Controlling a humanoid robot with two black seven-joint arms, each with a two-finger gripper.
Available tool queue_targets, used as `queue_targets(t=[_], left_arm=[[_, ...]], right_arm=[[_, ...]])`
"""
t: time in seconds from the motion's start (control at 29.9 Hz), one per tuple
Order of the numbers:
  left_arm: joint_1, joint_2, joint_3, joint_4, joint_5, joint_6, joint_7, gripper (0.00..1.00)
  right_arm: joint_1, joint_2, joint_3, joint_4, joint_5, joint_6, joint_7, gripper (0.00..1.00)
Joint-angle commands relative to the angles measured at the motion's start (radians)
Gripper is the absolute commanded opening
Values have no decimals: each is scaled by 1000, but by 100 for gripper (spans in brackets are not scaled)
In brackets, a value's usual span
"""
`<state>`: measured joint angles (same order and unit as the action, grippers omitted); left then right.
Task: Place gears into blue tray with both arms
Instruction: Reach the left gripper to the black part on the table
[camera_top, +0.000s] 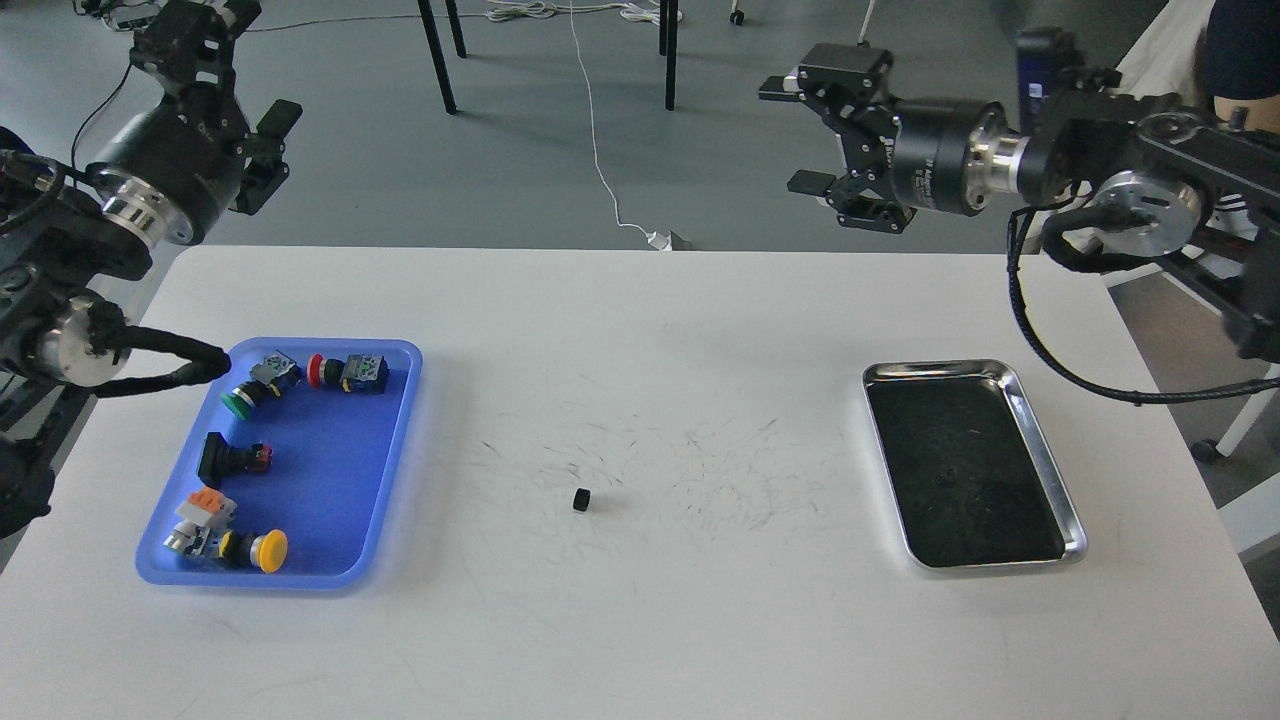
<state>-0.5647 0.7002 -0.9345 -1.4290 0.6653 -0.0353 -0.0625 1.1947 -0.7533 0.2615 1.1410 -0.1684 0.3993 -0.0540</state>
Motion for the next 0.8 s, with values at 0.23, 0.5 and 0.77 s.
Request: queue_targets(t=[0.23, 0.5, 0.77], left_arm=[[2, 79, 357, -335, 500, -2, -2, 98], [2, -20, 575, -317, 1054, -3, 1, 98], [48, -139, 634, -130, 1362, 3, 1, 97]], right_arm=[[-401, -363, 176, 45, 372, 89, 186, 96], [-535, -230, 176, -228, 633, 89, 238, 96], [-573, -43, 185, -374, 645, 89, 238, 96]])
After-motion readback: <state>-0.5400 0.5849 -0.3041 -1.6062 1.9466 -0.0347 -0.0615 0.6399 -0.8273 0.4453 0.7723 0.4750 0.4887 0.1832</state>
